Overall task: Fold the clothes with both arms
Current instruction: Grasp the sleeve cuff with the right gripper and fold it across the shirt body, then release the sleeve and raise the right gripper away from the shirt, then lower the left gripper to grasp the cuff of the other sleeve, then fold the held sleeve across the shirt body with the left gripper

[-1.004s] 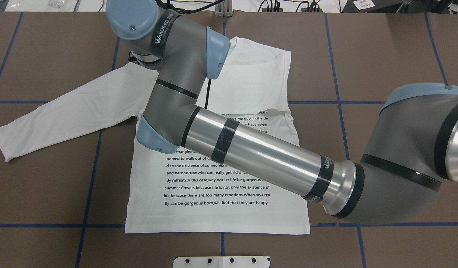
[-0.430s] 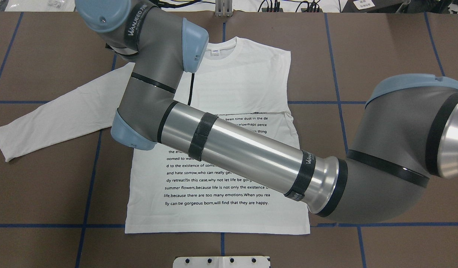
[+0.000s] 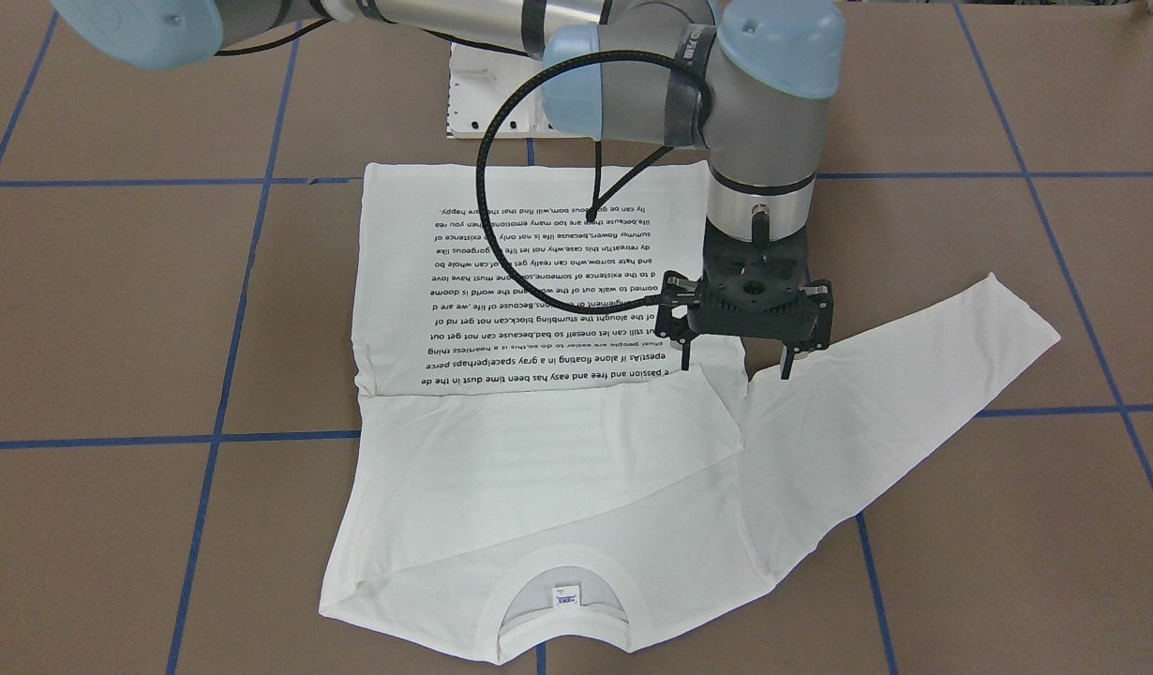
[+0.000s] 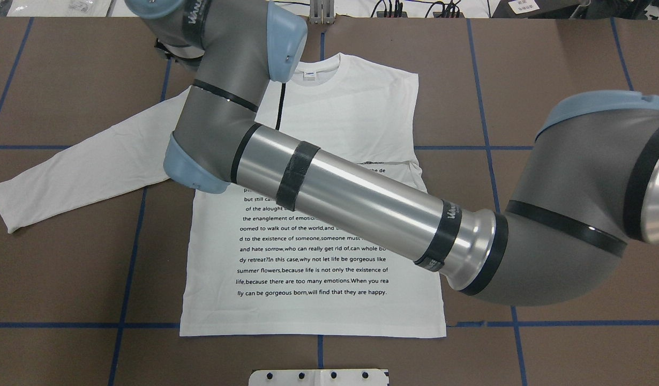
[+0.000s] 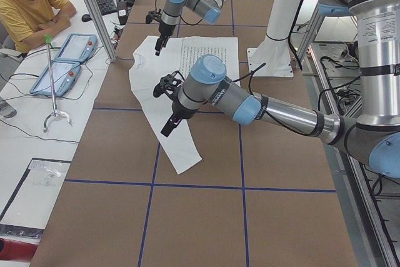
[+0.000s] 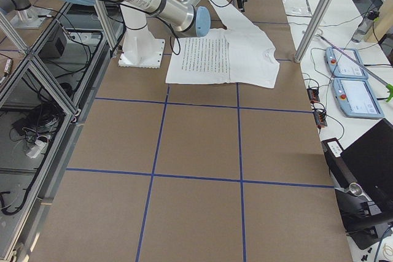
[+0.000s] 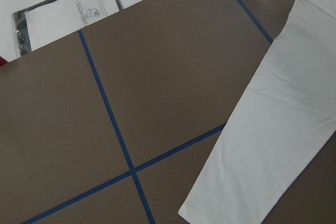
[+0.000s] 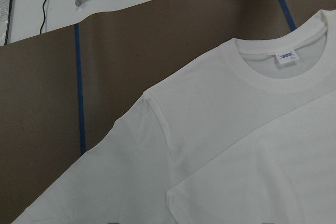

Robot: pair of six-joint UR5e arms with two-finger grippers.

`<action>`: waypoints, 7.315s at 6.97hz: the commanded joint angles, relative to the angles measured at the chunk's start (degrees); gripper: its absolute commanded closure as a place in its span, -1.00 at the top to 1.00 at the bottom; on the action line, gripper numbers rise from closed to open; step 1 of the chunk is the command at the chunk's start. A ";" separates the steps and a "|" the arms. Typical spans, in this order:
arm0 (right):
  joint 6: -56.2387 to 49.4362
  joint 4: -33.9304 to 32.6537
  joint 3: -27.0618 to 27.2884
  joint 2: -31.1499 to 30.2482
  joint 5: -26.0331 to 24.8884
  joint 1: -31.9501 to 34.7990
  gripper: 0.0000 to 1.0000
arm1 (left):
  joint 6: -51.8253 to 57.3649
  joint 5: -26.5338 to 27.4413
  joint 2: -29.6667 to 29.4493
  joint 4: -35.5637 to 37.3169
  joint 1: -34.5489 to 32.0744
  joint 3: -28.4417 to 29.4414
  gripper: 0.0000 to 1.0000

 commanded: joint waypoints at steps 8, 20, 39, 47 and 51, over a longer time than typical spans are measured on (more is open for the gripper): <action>-63.47 -6.06 39.42 -58.70 28.99 35.94 1.00 | 0.06 4.72 -2.48 -14.40 17.51 11.67 1.00; -73.65 -1.84 44.54 -72.83 30.57 41.15 1.00 | -0.29 9.24 4.40 -44.30 35.02 30.13 0.61; -72.25 -1.67 48.50 -75.82 31.54 41.41 1.00 | -0.64 12.40 -12.35 -42.40 27.03 27.24 -1.00; -71.81 -1.67 48.50 -75.82 33.38 41.50 1.00 | -43.05 23.84 -55.84 -21.71 43.92 35.28 -1.00; -71.72 -1.67 48.41 -75.73 33.56 41.59 1.00 | -44.24 33.23 -62.84 -26.08 56.45 44.79 -1.00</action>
